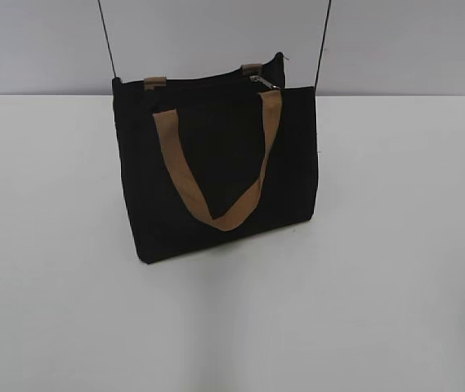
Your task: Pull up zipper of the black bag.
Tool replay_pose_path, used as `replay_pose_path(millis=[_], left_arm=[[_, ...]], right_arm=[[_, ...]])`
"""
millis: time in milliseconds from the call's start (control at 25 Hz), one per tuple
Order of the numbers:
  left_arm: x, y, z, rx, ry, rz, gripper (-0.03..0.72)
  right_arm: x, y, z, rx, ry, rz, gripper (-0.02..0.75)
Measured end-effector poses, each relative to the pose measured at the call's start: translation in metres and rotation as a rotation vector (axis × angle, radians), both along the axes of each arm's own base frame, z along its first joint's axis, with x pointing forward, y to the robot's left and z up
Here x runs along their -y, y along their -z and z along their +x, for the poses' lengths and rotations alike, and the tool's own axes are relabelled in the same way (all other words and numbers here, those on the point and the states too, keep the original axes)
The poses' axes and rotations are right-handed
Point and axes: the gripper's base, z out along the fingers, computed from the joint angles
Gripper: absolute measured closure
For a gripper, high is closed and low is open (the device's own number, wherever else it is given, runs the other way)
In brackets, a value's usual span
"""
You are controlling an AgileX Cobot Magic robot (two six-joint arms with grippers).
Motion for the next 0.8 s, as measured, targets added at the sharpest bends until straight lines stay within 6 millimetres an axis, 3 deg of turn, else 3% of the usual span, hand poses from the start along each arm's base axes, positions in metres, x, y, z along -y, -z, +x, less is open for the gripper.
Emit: replay_pose_path(millis=[800], left_arm=[[0.0016,-0.0002,-0.0003,0.002,-0.142,0.000,0.392]], right_arm=[[0.0035,0.0006,0.0002,-0.006,0.059,0.025,0.349]])
